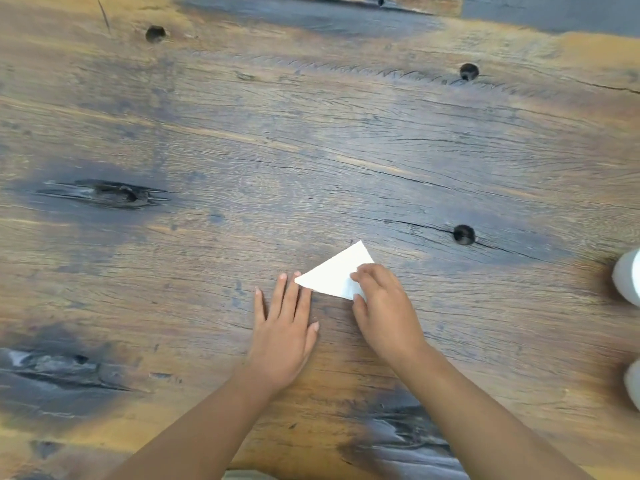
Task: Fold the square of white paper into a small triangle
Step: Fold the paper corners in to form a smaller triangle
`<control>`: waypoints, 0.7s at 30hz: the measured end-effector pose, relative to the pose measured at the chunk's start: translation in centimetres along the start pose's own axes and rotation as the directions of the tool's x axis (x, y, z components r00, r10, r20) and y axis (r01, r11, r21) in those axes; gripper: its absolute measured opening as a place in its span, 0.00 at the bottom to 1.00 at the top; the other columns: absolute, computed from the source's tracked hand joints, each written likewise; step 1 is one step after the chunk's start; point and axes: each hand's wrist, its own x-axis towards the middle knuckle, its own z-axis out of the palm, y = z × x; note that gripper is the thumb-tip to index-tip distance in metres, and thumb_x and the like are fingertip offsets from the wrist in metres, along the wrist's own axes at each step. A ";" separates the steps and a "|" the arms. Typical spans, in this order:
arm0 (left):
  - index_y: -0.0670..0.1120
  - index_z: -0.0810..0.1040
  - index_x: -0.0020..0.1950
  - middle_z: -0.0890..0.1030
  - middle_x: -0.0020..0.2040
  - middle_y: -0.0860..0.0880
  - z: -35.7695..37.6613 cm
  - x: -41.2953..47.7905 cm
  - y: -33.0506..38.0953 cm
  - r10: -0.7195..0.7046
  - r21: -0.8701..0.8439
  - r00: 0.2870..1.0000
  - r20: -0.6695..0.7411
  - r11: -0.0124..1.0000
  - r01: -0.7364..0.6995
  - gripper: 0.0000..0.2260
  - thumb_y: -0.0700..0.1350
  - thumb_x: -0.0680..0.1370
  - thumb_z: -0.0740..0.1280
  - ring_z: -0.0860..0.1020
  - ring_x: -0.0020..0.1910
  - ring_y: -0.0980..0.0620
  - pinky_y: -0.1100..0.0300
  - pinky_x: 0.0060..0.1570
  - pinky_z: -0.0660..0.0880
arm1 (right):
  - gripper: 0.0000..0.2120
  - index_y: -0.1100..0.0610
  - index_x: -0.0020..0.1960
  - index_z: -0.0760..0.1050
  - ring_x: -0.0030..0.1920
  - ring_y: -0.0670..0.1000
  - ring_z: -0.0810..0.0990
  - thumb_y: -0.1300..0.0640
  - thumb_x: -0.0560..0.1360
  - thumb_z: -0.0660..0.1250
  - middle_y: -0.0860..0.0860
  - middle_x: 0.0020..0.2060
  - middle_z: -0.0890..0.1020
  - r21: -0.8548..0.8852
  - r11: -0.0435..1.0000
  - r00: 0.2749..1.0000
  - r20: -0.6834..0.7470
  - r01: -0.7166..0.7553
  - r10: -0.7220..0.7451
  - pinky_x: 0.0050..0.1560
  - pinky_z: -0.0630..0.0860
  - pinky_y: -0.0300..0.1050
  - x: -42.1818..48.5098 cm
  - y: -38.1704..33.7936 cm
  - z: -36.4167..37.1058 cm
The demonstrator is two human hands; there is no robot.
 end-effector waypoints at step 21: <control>0.47 0.52 0.81 0.49 0.82 0.51 -1.1 5.6 1.4 0.314 -0.037 0.944 -0.099 0.947 -0.319 0.30 0.59 0.82 0.51 0.47 0.81 0.49 0.35 0.75 0.53 | 0.28 0.61 0.77 0.63 0.79 0.56 0.59 0.58 0.79 0.64 0.56 0.78 0.63 -0.252 0.952 0.985 0.045 0.175 -0.169 0.79 0.54 0.56 -1.6 4.2 0.3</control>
